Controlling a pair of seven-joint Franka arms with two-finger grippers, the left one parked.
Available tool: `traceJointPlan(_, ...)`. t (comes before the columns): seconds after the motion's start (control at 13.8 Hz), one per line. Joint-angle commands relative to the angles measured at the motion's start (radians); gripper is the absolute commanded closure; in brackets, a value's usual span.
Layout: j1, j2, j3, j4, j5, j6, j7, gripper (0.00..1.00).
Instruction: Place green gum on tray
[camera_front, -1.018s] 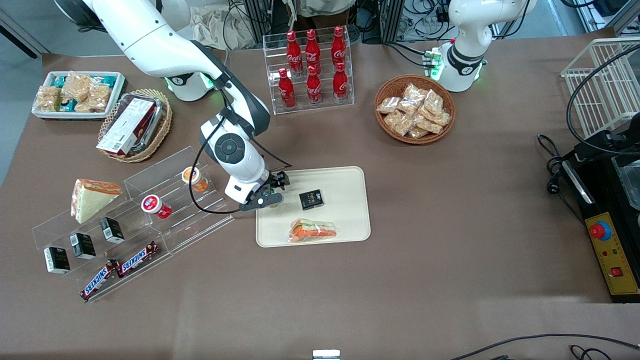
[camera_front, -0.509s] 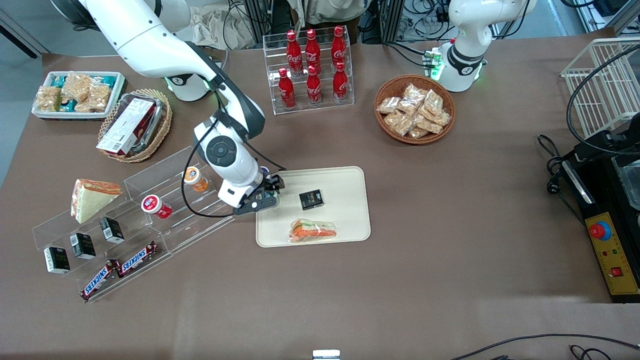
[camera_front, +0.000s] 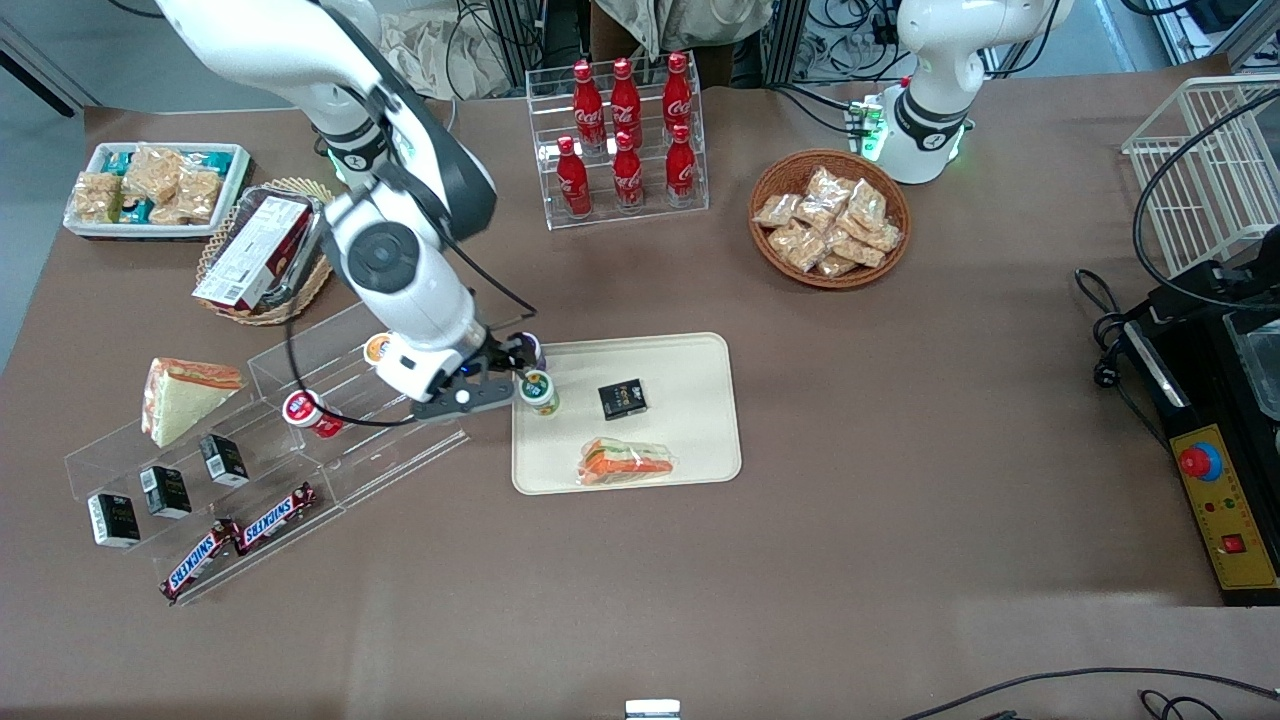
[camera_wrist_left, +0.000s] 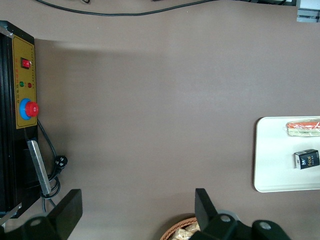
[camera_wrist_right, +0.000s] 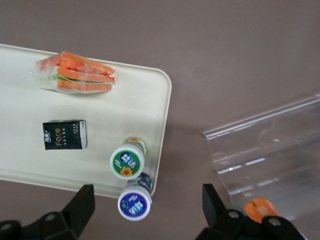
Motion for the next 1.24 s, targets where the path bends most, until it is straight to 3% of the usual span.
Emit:
traceJointPlan(0.0, -0.012, -0.062, -0.025, 0.189, 0.002, -0.264, -0.006, 0.04)
traceJointPlan(0.22, -0.015, -0.125, -0.103, 0.314, 0.002, -0.458, -0.007, 0.04)
traceJointPlan(0.44, -0.023, -0.205, -0.169, 0.311, 0.0, -0.48, -0.045, 0.04)
traceJointPlan(0.65, -0.064, -0.213, -0.288, 0.312, 0.008, -0.474, -0.235, 0.04)
traceJointPlan(0.87, -0.156, -0.207, -0.31, 0.312, 0.018, -0.48, -0.375, 0.04)
traceJointPlan(1.16, -0.154, -0.21, -0.361, 0.313, 0.068, -0.491, -0.371, 0.04)
